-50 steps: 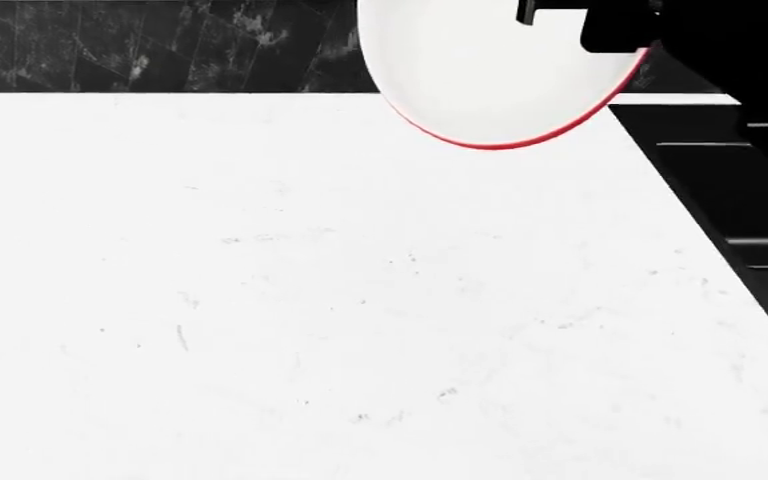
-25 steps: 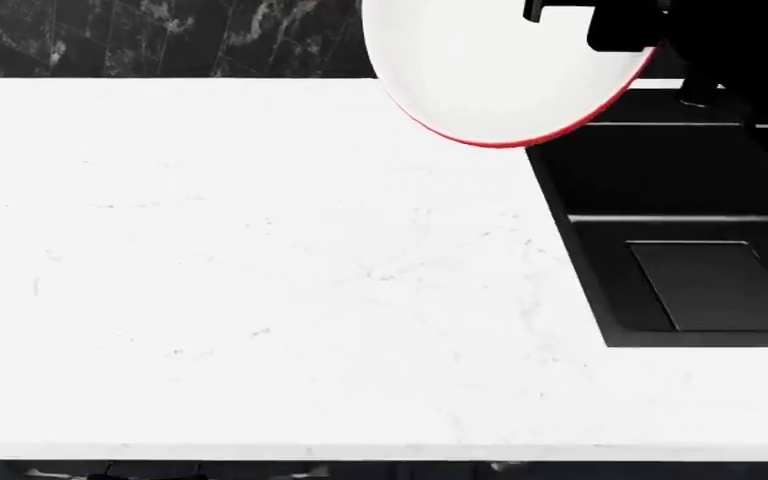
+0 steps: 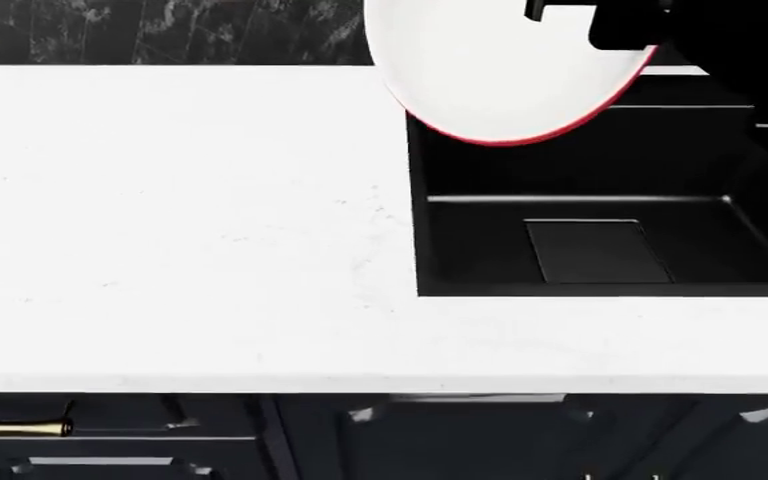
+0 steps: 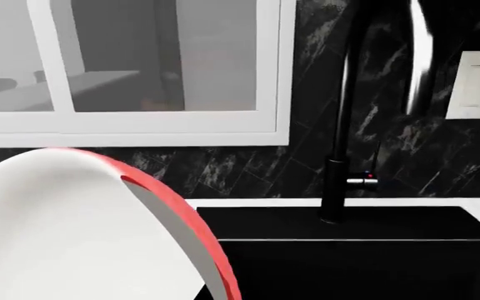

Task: Place the two vegetables and bowl onto the tray for setting up a vegetable dip station.

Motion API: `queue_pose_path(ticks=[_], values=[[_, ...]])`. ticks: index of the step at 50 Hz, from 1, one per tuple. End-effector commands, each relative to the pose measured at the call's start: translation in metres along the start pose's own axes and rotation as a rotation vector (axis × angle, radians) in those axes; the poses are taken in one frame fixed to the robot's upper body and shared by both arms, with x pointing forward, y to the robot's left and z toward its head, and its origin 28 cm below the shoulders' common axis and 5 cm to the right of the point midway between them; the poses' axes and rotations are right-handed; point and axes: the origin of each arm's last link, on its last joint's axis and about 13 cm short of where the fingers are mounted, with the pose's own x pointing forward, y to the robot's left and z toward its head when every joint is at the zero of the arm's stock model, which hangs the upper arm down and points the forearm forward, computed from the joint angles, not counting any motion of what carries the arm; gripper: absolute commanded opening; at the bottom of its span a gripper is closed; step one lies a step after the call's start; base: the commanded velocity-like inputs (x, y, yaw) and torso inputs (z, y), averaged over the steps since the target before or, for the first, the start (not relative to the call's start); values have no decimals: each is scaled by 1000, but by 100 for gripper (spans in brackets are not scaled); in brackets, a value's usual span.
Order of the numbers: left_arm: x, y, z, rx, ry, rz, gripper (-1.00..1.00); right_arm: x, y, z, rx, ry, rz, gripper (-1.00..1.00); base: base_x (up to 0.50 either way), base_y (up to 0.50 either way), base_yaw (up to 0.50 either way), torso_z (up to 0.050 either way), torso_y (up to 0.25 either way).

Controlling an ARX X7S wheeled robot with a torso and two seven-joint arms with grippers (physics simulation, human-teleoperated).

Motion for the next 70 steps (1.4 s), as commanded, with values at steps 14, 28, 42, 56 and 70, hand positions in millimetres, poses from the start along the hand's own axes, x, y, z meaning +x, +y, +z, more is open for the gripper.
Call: queue_pose_path(ticks=[14,28,42,56,70], values=[[0,0,0,3,-4,-3,100,2,-3,2,-28,-32,-23,-100,-72,-500,0,0,0],[0,0,1,3,-7,-2,100,4,-6,3,-33,-117,-19,-100,-4,-500,0,0,1],[0,0,0,3,-10,-2,100,4,-6,1,-22,-100,-4,-100,1,-500,0,0,1],[0,0,1,4,-10,0,100,7,-6,-2,-17,-86,-5,-100,1,-500,0,1,1],[-1,-1,2,2,-13,-3,100,6,-7,-2,-10,-86,-3,-100,1,-500,0,0,1]])
